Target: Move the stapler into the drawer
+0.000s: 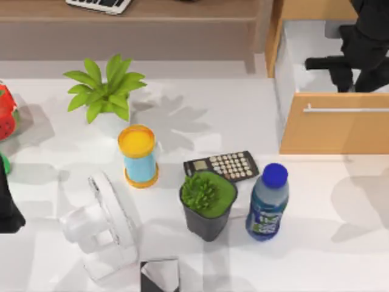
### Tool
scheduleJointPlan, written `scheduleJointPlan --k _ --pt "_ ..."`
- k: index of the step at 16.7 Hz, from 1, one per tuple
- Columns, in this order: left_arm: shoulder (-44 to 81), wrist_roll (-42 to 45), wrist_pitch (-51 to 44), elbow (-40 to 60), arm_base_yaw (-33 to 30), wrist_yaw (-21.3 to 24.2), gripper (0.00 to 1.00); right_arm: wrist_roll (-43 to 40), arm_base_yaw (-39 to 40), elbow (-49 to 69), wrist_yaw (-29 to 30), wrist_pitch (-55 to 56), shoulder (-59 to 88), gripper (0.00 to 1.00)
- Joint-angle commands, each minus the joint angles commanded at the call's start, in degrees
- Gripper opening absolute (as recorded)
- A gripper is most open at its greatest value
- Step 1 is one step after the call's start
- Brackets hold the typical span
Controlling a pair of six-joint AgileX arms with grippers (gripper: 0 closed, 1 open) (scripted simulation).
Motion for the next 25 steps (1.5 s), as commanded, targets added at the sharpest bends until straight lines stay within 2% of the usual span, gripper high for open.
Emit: scheduleJointPlan --k 15,25 --pt "0.00 0.00 0.00 0.00 0.00 0.00 1.00 1.27 0.01 -2.03 -0.02 1.58 1.37 0.00" --pt "0.00 0.00 0.00 0.00 0.00 0.00 1.00 1.27 0.01 -2.03 -0.02 1.58 1.37 0.75"
